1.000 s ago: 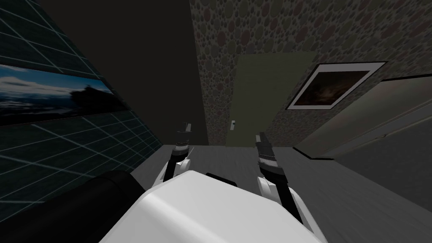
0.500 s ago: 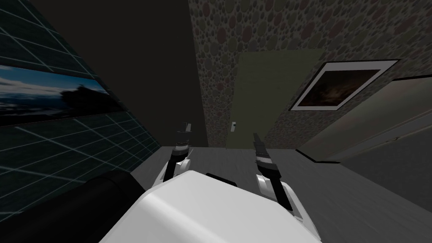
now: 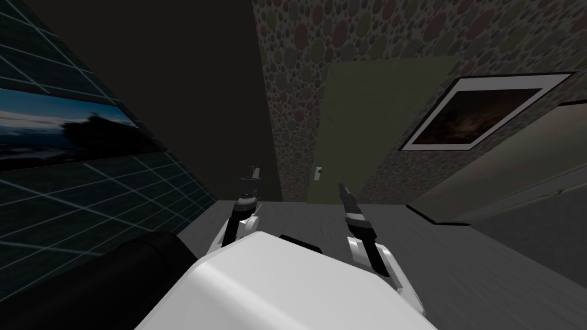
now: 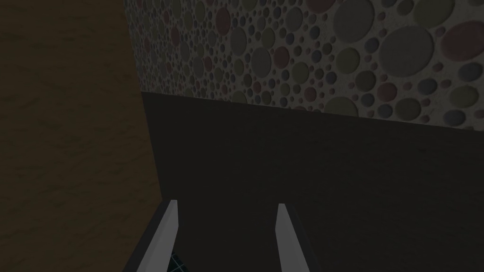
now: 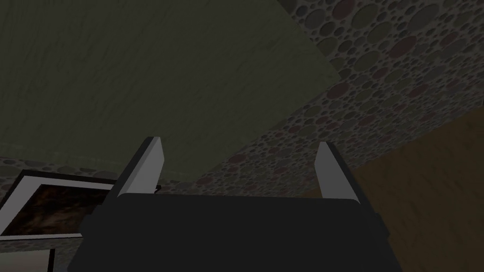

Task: Pull the door open

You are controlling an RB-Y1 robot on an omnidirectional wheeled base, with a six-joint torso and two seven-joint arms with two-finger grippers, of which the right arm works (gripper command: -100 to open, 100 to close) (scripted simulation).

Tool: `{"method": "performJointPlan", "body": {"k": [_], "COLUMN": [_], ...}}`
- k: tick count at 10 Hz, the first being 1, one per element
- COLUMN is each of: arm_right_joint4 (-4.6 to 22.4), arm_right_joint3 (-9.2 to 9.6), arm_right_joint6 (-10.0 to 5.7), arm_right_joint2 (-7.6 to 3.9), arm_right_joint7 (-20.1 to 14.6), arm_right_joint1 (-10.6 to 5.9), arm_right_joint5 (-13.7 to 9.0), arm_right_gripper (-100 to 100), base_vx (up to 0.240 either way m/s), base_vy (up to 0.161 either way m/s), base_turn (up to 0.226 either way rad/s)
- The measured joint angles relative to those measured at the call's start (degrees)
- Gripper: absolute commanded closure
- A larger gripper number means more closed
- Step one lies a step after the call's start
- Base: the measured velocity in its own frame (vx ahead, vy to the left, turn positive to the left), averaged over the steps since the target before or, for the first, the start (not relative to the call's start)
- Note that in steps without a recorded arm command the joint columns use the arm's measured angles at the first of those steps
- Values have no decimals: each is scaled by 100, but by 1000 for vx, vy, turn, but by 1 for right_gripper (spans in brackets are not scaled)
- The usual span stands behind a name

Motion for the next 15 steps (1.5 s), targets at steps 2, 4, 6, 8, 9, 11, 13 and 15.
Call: {"method": "performJointPlan", "body": {"k": [2, 4, 6, 8, 9, 11, 13, 15], "arm_right_joint4": [299, 506, 827, 1064, 1241, 1506, 1771, 2062], "arm_right_joint3": [-41, -46, -107, -133, -161, -178, -210, -258], "arm_right_joint6": [-28, -28, -63, -41, -67, -83, -76, -110], "arm_right_joint2": [-38, -59, -117, -165, -184, -192, -229, -276], "arm_right_joint7": [201, 413, 604, 800, 904, 1125, 1320, 1506], "arm_right_joint1": [-120, -169, -305, -414, -486, -590, -708, -828], "arm_right_joint5": [142, 301, 436, 586, 656, 814, 958, 1087], "arm_right_gripper": [-100, -100, -100, -100, -100, -100, -100, -100], "base_vx": [84, 93, 105, 103, 97, 97, 96, 103], "base_vy": [9, 6, 5, 9, 6, 14, 6, 11], "base_turn": [6, 5, 5, 5, 4, 6, 4, 5]}}
